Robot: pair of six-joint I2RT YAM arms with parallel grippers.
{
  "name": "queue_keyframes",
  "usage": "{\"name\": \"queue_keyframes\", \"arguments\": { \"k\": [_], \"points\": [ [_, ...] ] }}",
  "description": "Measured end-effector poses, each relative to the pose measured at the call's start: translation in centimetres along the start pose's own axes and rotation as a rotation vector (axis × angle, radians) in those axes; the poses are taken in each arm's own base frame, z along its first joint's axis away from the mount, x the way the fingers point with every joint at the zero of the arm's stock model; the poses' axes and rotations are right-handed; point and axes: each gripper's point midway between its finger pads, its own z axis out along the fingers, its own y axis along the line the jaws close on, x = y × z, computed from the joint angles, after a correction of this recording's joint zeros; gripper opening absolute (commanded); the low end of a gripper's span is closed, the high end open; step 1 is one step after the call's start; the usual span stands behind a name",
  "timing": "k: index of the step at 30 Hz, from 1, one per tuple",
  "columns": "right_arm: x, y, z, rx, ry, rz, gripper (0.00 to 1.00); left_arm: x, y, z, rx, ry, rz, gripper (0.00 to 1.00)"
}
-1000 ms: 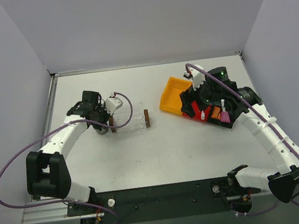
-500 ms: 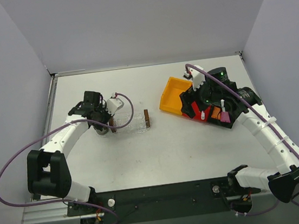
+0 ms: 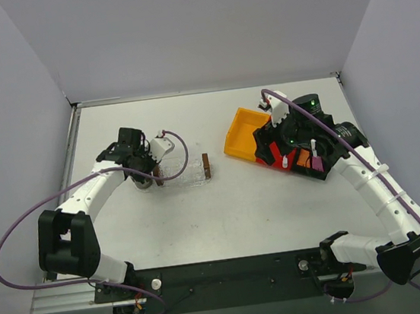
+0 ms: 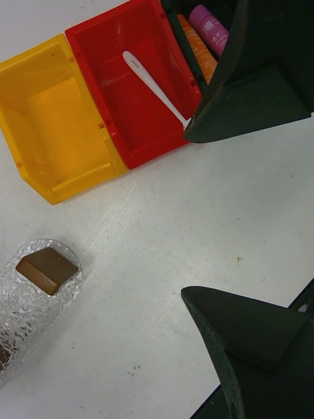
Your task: Prepare toiletry sets of a toothbrush and toothpaste on the tray
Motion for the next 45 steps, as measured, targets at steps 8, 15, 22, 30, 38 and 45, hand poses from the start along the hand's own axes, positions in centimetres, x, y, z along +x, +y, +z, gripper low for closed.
{"name": "queue_keyframes", "arguments": {
  "k": [8,15,22,30,38,45],
  "points": [
    [0.0,0.0,0.0,0.000,0.000,0.000,0.85,0.0,0.0,0.0,-0.001,0.002,0.002,0.23],
    [0.0,0.0,-0.1,0.001,-0.001,0.000,0.85,-0.1,0.2,-0.2,-0.008,0.005,0.003,0.34],
    [-0.1,0.0,-0.1,0.002,-0.003,0.001,0.85,-0.7,0.7,-0.5,-0.022,-0.006,0.006,0.40],
    [-0.2,-0.2,-0.5,0.009,-0.013,0.002,0.86,-1.5,1.1,-1.8,-0.032,-0.022,0.006,0.48],
    [-0.1,-0.9,-0.7,0.047,-0.012,0.000,0.86,-3.1,1.2,-5.4,-0.052,-0.102,-0.002,0.54],
    [1.2,-2.7,-0.5,0.127,0.026,0.014,0.86,-4.2,0.7,-8.9,-0.071,-0.197,-0.022,0.58]
  ]
}}
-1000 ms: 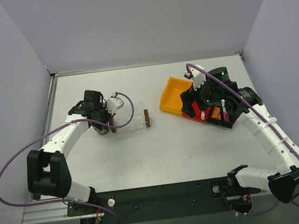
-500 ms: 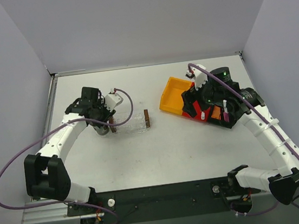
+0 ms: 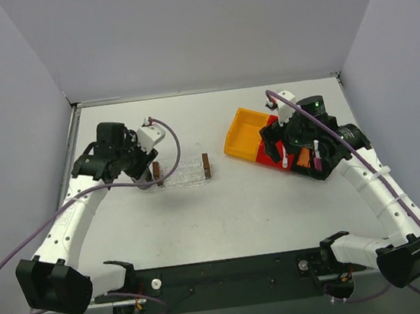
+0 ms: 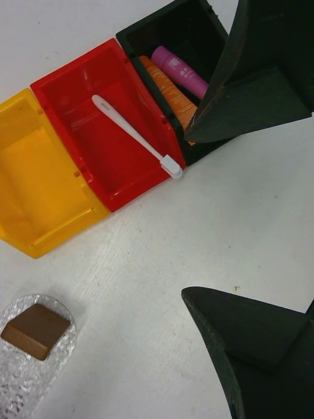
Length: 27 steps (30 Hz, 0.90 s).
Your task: Prepare toiletry sets of a toothbrush and toothpaste on the tray
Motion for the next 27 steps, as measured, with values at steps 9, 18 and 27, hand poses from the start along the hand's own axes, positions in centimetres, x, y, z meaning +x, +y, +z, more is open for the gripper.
{"name": "queue_keyframes", "arguments": {
  "k": [9,18,27],
  "points": [
    [2.4,-2.9,0.4,0.099,0.059,0.049,0.86,-2.3,-0.7,-5.3,-0.051,-0.184,-0.036,0.72],
    [4.4,-5.6,0.3,0.172,0.091,0.104,0.86,-2.5,-1.8,-8.6,-0.083,-0.302,-0.089,0.89],
    [6.3,-7.7,-0.6,0.239,0.097,0.164,0.86,-2.1,-2.4,-8.9,-0.099,-0.348,-0.153,0.91]
  ]
}}
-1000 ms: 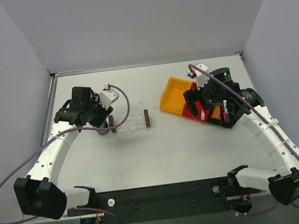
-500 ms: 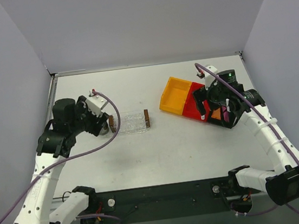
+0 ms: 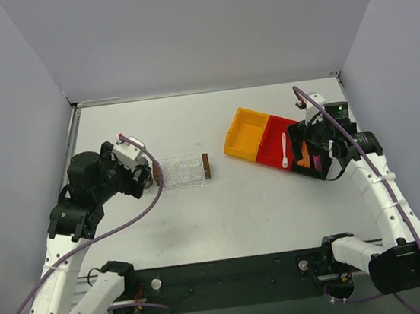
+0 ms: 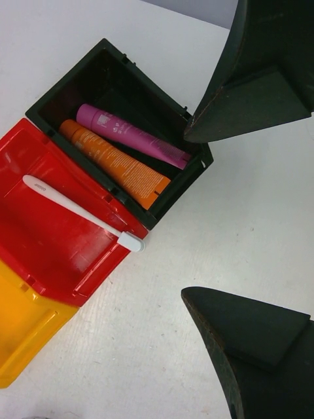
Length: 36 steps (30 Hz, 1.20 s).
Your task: Prepare toiletry sets of a toothbrush and toothpaste on the tray
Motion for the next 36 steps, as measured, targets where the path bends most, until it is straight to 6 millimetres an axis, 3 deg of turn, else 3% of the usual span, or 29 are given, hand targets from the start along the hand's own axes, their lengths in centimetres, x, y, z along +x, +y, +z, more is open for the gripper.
{"name": "queue_keyframes", "arguments": {
  "k": [9,17,27,36],
  "points": [
    [0.8,-1.5,-0.1,0.045,-0.006,0.036,0.86,-1.1,-0.1,-0.9,-0.023,-0.085,-0.028,0.91],
    [1.0,-2.7,0.8,0.100,-0.006,0.035,0.85,0.3,-1.1,0.0,0.006,-0.071,-0.085,0.91],
    [4.6,-4.5,2.4,0.199,0.080,0.007,0.83,-0.5,-1.1,-0.5,0.007,-0.113,-0.080,0.91],
    [6.4,-5.4,3.3,0.233,0.136,-0.011,0.79,0.6,-1.4,0.8,0.026,-0.079,-0.084,0.91]
  ]
}}
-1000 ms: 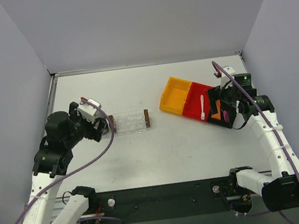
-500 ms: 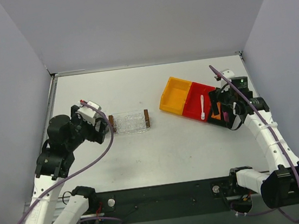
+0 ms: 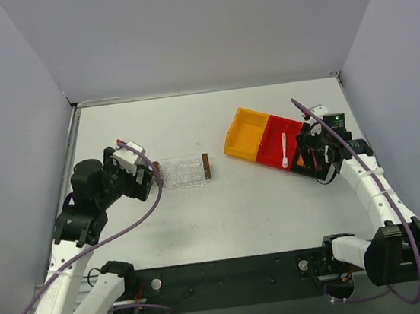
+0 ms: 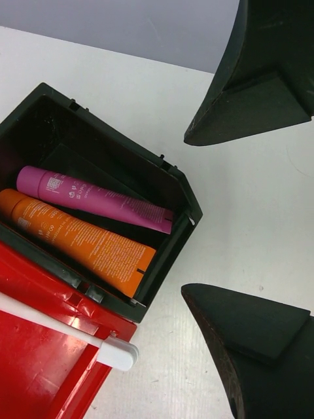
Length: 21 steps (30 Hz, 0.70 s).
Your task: Prepare toiletry sets of a toothbrush and toothpaste on the tray
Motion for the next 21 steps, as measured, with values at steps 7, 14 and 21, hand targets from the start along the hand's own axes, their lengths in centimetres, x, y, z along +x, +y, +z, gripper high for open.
{"name": "queue_keyframes", "arguments": {
  "k": [7,14,21],
  "points": [
    [0.5,0.3,1.8,-0.012,0.058,-0.007,0.69,0.6,0.0,0.6,0.004,0.013,0.003,0.91],
    [0.4,0.2,3.9,-0.020,0.120,-0.011,0.54,1.6,-0.1,1.2,0.012,0.041,-0.003,0.91],
    [0.5,-1.3,6.0,0.010,0.172,0.018,0.51,1.3,-0.1,0.8,0.008,0.027,0.006,0.91]
  ]
}}
